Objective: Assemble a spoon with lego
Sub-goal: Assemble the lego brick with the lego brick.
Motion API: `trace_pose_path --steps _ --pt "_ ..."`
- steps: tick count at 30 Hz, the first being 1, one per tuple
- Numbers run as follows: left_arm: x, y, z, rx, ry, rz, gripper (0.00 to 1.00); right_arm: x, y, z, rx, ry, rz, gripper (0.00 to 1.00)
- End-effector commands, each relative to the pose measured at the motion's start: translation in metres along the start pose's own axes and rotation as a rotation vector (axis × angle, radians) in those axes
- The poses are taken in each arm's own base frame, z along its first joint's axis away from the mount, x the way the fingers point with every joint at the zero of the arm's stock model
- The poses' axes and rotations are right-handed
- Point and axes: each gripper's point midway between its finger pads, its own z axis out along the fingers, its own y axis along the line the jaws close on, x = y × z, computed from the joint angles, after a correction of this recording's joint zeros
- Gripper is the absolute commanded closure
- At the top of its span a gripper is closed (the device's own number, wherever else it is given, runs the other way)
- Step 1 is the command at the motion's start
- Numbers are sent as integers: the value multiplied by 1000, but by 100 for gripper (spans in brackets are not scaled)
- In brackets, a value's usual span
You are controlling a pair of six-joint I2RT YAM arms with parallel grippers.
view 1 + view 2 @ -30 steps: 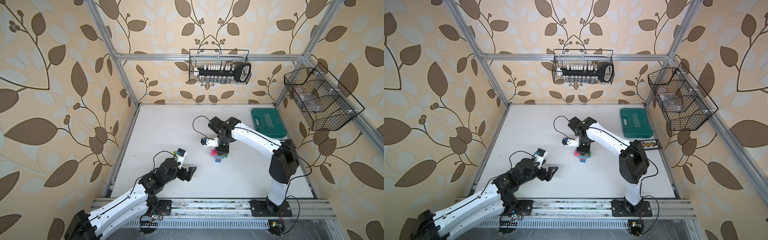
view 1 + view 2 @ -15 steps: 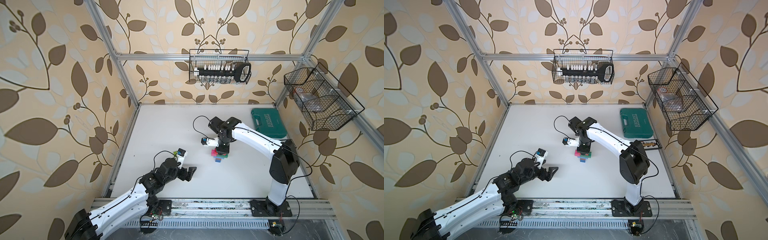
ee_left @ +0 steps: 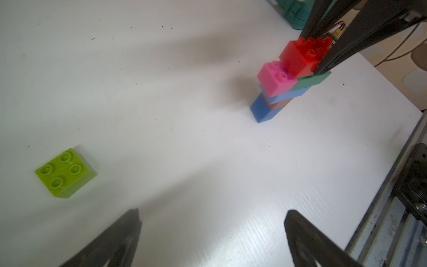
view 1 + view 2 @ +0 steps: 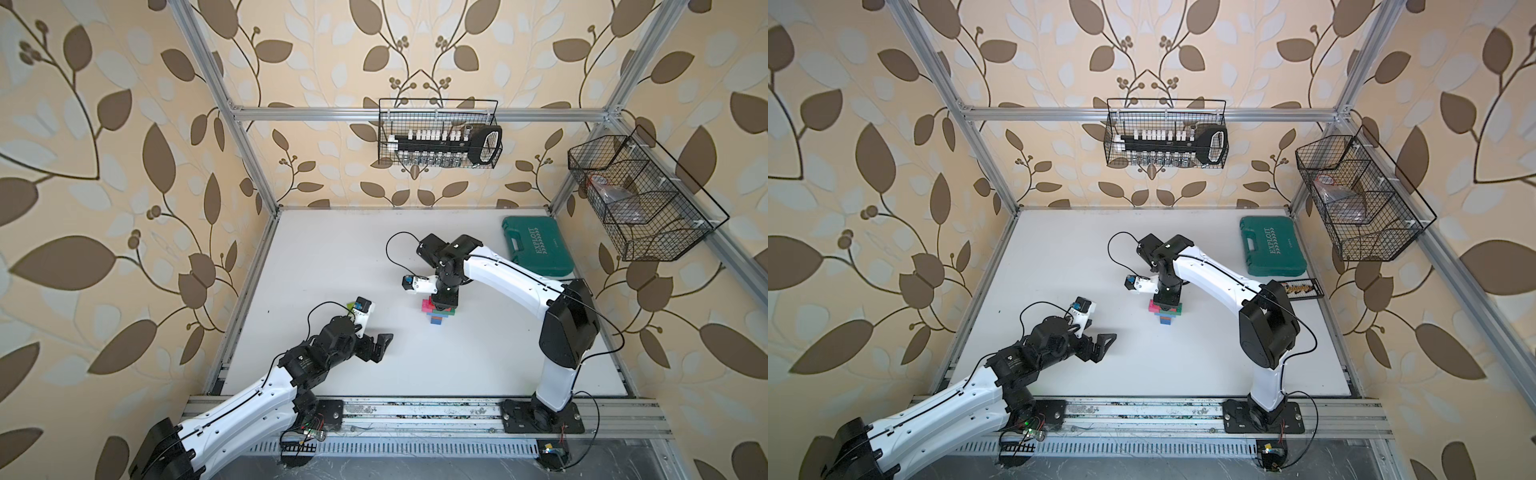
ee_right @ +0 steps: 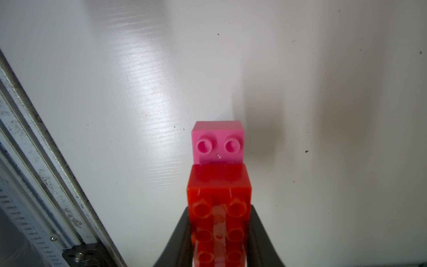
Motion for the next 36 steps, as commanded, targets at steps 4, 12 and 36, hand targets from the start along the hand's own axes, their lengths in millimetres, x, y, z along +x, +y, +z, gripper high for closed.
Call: trace_pose_path --steps 4,12,36 --pt "-5 1 1 -10 -26 -9 1 16 13 19 -54 67 23 100" --pt "-6 1 0 -12 -30 -10 1 26 14 32 -59 135 17 100" --pt "-26 -4 5 -25 -19 60 1 27 32 50 -161 172 29 100"
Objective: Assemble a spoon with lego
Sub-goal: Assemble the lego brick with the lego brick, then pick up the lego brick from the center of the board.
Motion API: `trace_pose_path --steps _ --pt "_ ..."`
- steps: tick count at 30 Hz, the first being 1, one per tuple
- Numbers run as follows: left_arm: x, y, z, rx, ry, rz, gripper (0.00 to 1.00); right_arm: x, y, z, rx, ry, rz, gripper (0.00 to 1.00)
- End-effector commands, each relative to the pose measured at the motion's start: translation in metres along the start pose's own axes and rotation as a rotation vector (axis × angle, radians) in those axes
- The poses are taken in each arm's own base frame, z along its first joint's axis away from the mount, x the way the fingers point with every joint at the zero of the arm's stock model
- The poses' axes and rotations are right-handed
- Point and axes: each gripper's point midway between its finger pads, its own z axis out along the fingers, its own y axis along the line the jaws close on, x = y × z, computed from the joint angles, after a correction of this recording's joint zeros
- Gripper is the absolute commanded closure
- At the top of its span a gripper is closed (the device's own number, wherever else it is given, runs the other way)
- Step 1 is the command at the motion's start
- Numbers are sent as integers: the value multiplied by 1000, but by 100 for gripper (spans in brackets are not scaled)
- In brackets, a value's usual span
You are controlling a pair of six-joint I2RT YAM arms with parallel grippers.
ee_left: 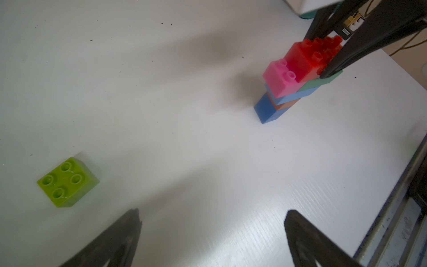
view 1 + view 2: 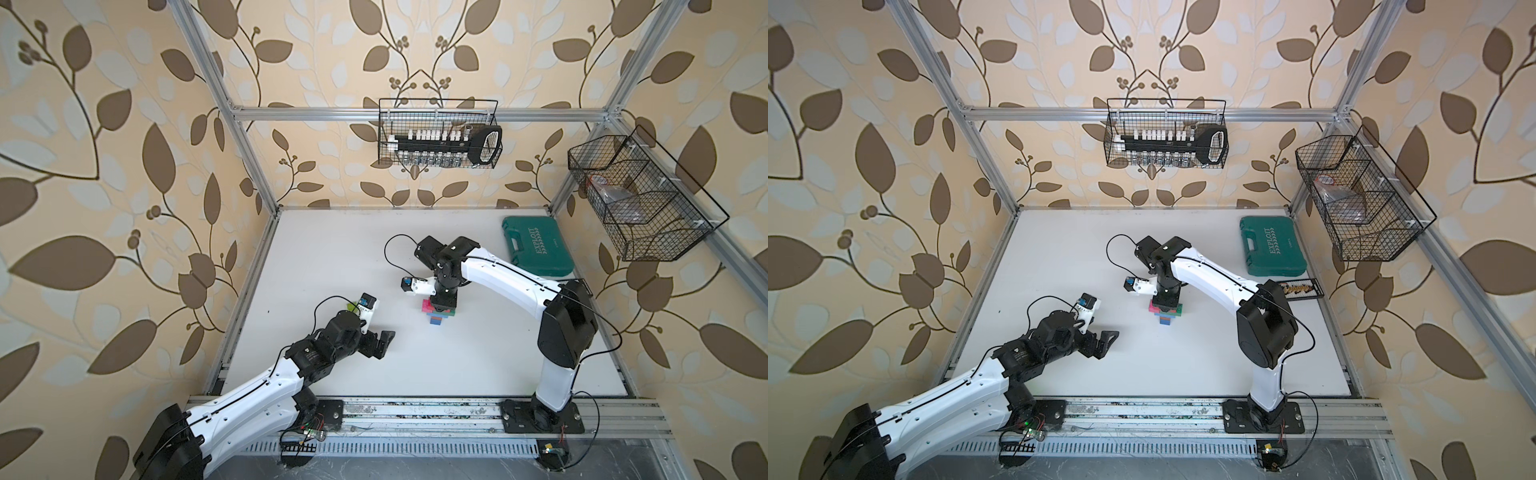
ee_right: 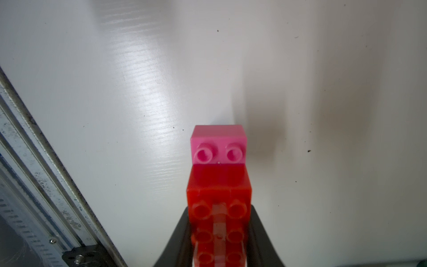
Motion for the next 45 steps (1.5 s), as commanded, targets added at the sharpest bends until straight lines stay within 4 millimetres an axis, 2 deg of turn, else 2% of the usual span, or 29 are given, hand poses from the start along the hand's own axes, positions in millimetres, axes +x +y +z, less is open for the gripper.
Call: trace_pose_path --steps 1,5,6,7,16,18,21,24,26,28,31,33,35,38,42,45 --pt "-20 -4 -5 -1 -59 23 1 26 25 42 -136 144 18 100" --pt "-21 -2 -8 -10 -66 28 1 22 19 20 -90 106 7 100" --pt "-22 -2 -8 -12 -68 29 1 21 16 16 -71 101 5 81" --pt "-21 -2 -8 -12 -66 28 1 19 15 13 -61 91 5 76" --pt "-22 -1 -9 -22 -53 24 1 10 4 -3 22 37 2 53" --pt "-23 0 -10 -25 -59 28 1 8 2 -6 35 24 3 42" --pt "-26 1 -13 -36 -61 33 1 4 -3 -16 71 -7 23 40" --pt "-36 7 -21 -76 -81 40 1 -3 -13 -45 157 -76 48 39" --pt "-48 16 -28 -95 -103 11 1 -9 -23 -69 232 -143 87 28" --pt "-64 41 -38 -152 -135 -100 1 -16 -32 -96 300 -229 153 17" --pt "-87 91 -54 -227 -207 -321 1 -23 -48 -126 369 -310 328 15" --pt "-96 127 -65 -285 -232 -451 1 -34 -49 -136 343 -361 440 15" --pt "-103 159 -73 -316 -228 -563 1 -47 -47 -138 325 -386 533 15" --pt "-102 204 -79 -390 -198 -703 1 -73 -44 -129 323 -404 664 15" --pt "-94 250 -90 -443 -237 -842 1 -119 -35 -89 241 -424 793 14" --pt "-83 275 -108 -499 -291 -928 1 -154 -28 -53 175 -415 834 14"
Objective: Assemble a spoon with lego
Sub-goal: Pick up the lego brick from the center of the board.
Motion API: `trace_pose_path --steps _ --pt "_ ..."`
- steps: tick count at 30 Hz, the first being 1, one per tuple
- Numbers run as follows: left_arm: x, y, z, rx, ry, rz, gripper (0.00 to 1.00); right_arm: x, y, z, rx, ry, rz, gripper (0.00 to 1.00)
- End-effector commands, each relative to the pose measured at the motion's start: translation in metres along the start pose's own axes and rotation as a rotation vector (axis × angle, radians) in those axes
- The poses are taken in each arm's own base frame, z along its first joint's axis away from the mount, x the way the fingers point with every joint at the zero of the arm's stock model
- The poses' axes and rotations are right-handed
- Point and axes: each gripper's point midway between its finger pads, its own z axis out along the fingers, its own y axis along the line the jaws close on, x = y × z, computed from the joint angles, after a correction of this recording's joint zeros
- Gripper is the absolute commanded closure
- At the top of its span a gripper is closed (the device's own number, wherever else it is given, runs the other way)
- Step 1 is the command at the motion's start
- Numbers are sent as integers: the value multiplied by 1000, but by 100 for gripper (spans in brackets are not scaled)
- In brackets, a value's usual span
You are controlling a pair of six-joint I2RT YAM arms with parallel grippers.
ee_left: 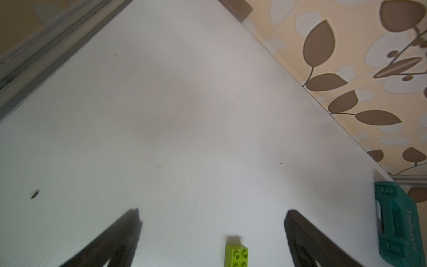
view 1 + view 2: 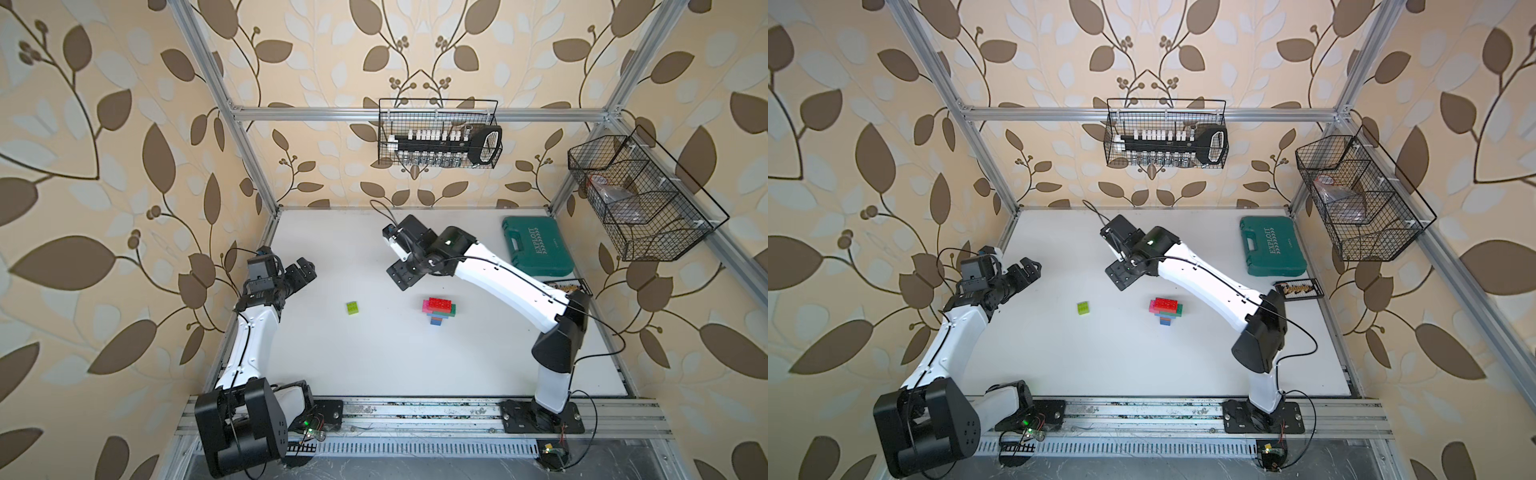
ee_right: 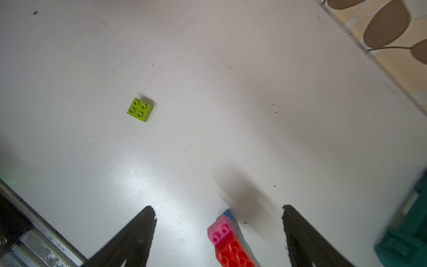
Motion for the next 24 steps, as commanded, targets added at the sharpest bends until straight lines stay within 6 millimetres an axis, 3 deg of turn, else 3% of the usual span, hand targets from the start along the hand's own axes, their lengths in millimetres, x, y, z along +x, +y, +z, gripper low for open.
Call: trace_pose_path --steps 1,6,9,15,24 --pt "-23 7 -11 33 -62 -100 1 -3 34 46 -43 34 159 14" --pt "-26 23 -13 -11 -83 -115 1 1 78 111 -26 96 153 17" --pt "-20 23 -10 4 -70 -123 1 8 99 141 -57 133 173 26" --pt "-18 22 -12 12 -77 -119 1 18 124 166 -85 138 162 32" --pt "-17 21 -11 21 -69 -118 1 15 135 183 -123 114 213 35"
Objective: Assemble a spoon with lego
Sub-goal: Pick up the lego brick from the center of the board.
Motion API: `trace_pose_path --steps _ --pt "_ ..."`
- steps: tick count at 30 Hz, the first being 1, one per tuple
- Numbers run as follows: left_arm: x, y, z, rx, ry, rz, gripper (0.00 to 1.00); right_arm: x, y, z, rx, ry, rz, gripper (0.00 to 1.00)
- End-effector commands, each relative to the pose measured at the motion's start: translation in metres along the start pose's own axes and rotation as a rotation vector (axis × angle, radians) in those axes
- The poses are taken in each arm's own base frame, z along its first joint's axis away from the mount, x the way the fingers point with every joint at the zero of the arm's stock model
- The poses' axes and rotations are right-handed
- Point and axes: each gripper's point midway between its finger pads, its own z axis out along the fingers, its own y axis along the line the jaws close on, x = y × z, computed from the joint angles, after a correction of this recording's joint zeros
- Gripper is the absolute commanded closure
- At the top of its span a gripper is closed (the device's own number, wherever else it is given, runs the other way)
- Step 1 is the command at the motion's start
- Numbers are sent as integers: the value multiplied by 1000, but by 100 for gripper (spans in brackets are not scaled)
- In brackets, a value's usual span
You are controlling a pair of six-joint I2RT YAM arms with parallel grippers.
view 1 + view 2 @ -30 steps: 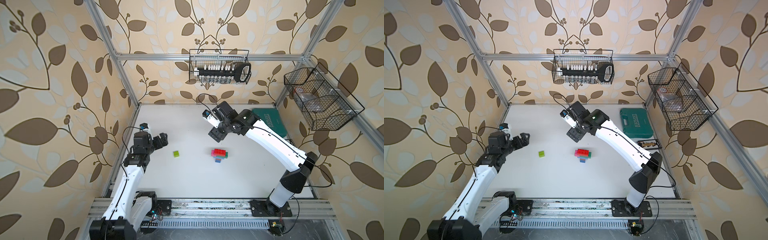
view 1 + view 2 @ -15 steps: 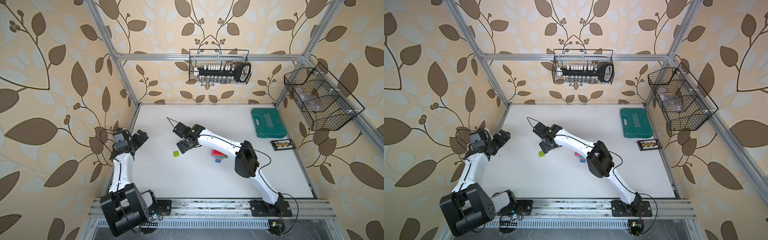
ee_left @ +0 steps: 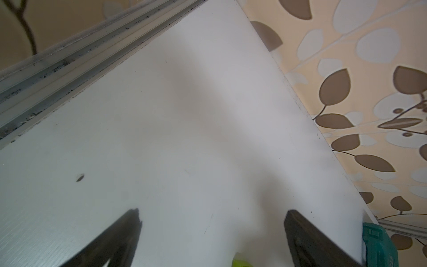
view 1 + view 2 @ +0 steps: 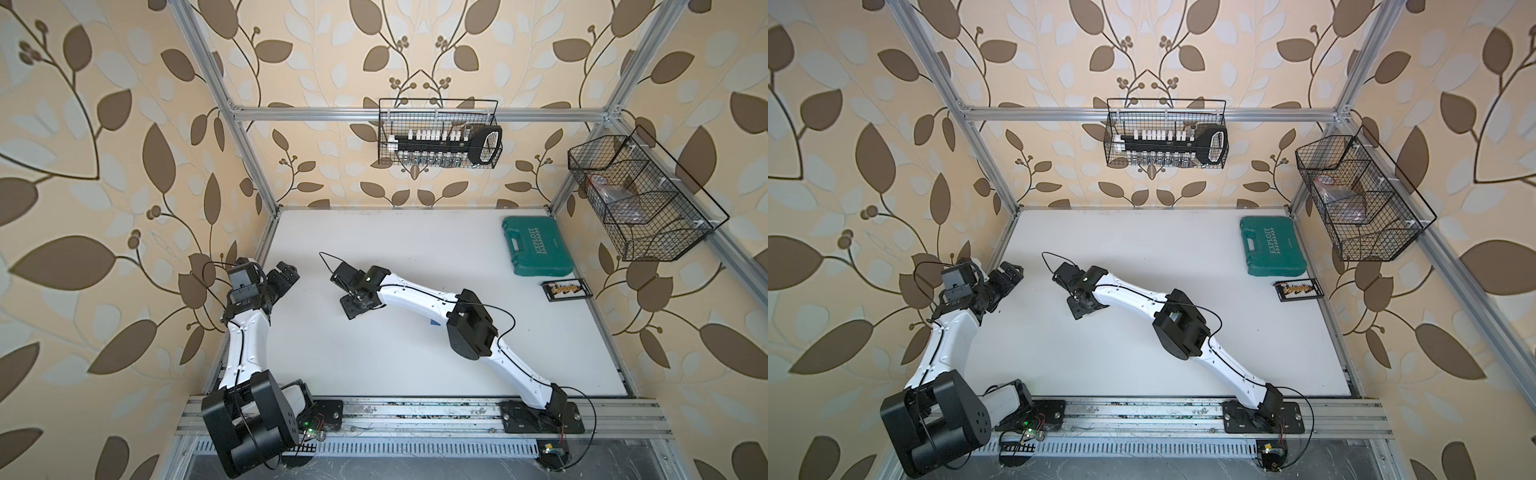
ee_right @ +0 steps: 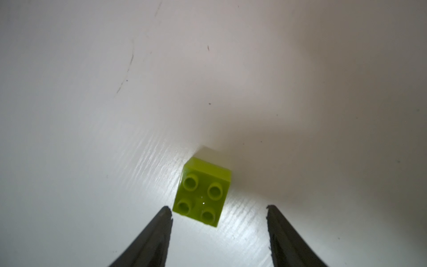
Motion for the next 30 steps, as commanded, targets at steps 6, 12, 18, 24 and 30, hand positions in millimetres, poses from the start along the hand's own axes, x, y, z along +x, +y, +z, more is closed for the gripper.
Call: trace_pose_path --steps 6,12,18,24,30 --pt "-4 -11 -4 52 -17 18 1 0 1 30 12 -17 24 40" --pt "-2 -12 -2 59 -2 19 1 1 0 34 32 -18 -18 58" --pt "0 -17 -3 82 4 39 1 0 -4 16 47 -18 -110 81" --pt "14 -42 -13 131 15 146 1 -37 -10 -75 48 -162 -251 100" --pt "44 -76 -42 251 32 282 1 -47 -75 -197 124 -231 -361 100"
